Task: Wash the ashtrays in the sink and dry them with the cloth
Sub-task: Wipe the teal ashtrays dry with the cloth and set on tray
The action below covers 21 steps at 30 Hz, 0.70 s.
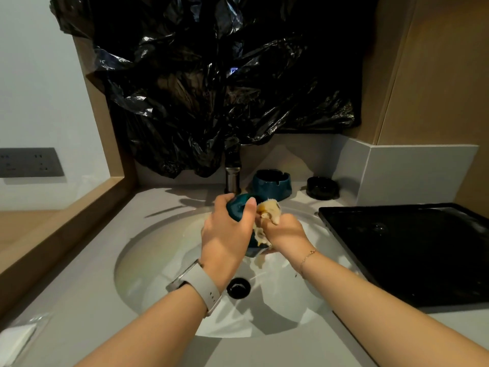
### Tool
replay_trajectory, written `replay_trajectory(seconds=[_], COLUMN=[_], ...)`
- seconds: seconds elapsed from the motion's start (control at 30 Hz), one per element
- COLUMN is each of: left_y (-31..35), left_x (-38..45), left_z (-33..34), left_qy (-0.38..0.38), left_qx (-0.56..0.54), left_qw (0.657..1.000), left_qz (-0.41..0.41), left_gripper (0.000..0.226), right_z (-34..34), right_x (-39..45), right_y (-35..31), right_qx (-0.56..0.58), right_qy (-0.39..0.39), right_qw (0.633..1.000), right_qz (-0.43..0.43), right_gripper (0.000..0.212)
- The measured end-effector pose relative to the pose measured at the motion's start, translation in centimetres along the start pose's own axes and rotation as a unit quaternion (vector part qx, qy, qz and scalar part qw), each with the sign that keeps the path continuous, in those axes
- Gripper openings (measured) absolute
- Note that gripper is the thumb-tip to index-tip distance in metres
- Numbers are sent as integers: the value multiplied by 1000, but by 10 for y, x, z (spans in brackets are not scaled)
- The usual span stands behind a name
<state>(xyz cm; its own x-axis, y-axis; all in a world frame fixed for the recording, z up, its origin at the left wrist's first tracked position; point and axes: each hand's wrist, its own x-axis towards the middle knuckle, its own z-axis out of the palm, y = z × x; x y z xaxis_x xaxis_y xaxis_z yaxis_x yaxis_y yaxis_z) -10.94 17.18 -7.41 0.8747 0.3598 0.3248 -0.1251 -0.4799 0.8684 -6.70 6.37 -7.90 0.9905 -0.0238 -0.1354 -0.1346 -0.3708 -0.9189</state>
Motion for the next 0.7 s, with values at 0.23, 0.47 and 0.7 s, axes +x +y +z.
replay_trajectory(seconds=[0.23,0.47,0.7], left_y=[0,-4,-10], left_x=[27,24,13], left_z=[-18,-6,-6], left_qy=[-147,-107,-38], left_qx=[-52,-9,64], left_qw=[984,992,997], left_qz=[-92,-68,-20], left_gripper=[55,48,55], right_z=[-23,-12,3], right_x=[3,-8,-8], right_y=[-6,-6,6], right_qx=[-292,-229,138], right_qy=[42,33,-157], right_qw=[932,966,972], right_qz=[-209,-115,112], right_gripper=[27,12,30])
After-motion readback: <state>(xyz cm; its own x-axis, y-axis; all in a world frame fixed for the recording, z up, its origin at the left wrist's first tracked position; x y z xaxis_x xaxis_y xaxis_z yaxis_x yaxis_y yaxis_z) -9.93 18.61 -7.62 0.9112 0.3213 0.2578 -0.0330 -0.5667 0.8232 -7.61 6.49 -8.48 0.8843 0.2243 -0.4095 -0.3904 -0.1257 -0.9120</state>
